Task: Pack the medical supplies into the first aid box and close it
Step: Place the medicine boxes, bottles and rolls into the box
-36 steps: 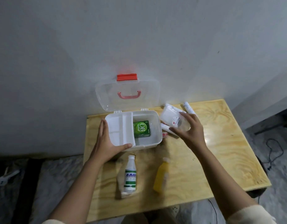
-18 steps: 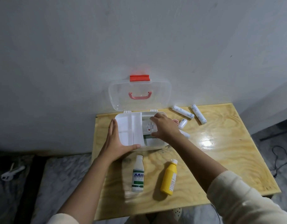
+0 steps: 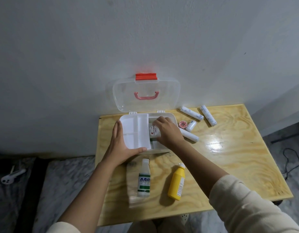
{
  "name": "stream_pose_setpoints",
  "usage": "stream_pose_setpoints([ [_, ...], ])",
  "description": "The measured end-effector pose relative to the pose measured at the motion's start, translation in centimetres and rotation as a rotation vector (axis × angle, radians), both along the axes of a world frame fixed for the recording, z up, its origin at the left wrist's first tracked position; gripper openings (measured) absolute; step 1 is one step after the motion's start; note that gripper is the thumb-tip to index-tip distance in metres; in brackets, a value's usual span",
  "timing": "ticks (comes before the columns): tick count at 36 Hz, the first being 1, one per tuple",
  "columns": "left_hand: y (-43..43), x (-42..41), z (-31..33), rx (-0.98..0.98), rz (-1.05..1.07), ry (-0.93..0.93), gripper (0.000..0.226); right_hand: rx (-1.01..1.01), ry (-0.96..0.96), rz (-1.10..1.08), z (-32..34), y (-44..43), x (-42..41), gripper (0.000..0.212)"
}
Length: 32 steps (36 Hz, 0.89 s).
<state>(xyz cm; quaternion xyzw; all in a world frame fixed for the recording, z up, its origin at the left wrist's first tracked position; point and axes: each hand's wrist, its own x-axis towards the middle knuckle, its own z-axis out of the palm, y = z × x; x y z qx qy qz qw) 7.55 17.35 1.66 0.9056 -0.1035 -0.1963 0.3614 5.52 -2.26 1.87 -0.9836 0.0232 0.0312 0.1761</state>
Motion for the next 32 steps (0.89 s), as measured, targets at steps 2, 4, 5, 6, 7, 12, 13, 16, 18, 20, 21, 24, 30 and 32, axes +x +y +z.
stream_pose_setpoints([
  [2,0.0,0.0,0.0,-0.006,0.001,-0.009,0.145,-0.02,-0.009,0.014,-0.2,0.1,0.2,0.048],
  [4,0.0,0.0,0.0,-0.011,0.0,-0.013,0.144,-0.041,-0.02,0.024,-0.4,0.2,0.5,0.047],
  [5,0.0,-0.1,0.0,-0.011,-0.001,-0.014,0.144,-0.046,-0.026,0.028,-0.6,0.3,0.6,0.047],
  [6,0.0,-0.1,0.0,-0.008,-0.001,-0.013,0.144,-0.05,-0.032,0.033,-0.7,0.3,0.7,0.046],
  [7,0.0,-0.1,0.0,-0.004,0.0,-0.013,0.144,-0.055,-0.039,0.039,-0.8,0.3,0.8,0.046],
  [12,0.1,0.0,-0.2,-0.018,-0.001,-0.015,0.143,-0.066,-0.069,0.036,-1.1,0.3,1.4,0.043],
  [13,0.1,0.1,-0.2,-0.022,0.001,-0.016,0.143,-0.068,-0.07,0.039,-1.1,0.3,1.4,0.043],
  [16,0.1,0.0,-0.2,-0.024,0.006,-0.02,0.143,-0.062,-0.069,0.04,-1.1,0.2,1.4,0.044],
  [18,0.1,0.0,-0.2,-0.024,0.009,-0.021,0.143,-0.048,-0.069,0.029,-1.1,0.2,1.2,0.045],
  [20,0.0,-0.1,-0.2,-0.021,0.015,-0.017,0.144,-0.032,-0.065,0.02,-1.0,0.3,1.0,0.045],
  [21,0.0,0.0,-0.2,-0.023,0.018,-0.014,0.144,-0.021,-0.061,0.015,-1.0,0.3,0.9,0.045],
  [24,-0.1,-0.1,-0.1,-0.026,0.027,-0.014,0.144,0.012,-0.047,-0.002,-0.7,0.2,0.5,0.046],
  [30,-0.2,-0.3,-0.1,-0.033,0.064,-0.019,0.141,0.144,-0.024,-0.073,0.3,0.0,-0.3,0.044],
  [32,-0.2,-0.5,-0.1,-0.023,0.081,-0.021,0.139,0.209,-0.065,-0.131,0.6,0.1,-1.0,0.041],
])
